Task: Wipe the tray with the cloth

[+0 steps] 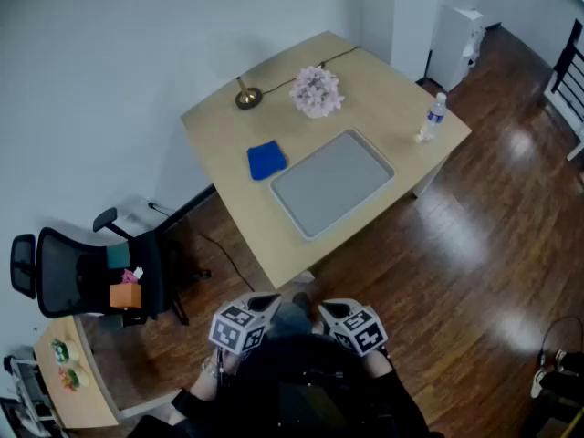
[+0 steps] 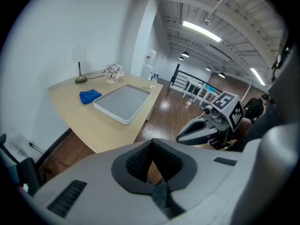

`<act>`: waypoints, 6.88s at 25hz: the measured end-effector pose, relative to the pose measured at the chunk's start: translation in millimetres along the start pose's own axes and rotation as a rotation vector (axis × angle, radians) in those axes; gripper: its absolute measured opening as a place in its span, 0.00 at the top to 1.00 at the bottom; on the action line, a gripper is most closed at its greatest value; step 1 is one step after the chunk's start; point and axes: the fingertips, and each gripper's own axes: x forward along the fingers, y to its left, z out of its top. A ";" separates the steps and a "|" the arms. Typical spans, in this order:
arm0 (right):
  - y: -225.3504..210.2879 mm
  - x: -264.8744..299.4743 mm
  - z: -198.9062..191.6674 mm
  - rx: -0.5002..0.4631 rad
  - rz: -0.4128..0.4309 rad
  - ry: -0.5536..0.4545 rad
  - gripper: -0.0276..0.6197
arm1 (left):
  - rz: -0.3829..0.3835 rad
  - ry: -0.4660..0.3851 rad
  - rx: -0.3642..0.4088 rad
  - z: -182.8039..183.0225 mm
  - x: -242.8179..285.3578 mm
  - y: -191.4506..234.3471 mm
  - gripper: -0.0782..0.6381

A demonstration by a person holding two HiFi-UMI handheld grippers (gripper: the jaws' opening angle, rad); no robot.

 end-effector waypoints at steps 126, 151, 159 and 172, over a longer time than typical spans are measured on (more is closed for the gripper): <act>-230.9 29.7 264.3 -0.328 0.245 0.259 0.96 | 0.515 -0.005 -0.735 80.8 203.6 207.3 0.76; -190.7 27.4 248.5 -0.358 0.214 0.221 0.96 | 0.277 0.042 -0.665 41.4 204.7 100.6 0.76; -184.1 20.9 242.4 -0.292 0.120 0.180 0.96 | 0.218 0.084 -0.351 64.3 168.0 104.1 0.76; -252.5 -8.6 236.3 -0.174 0.083 0.159 0.96 | 0.084 0.307 -0.070 68.9 244.1 73.7 0.76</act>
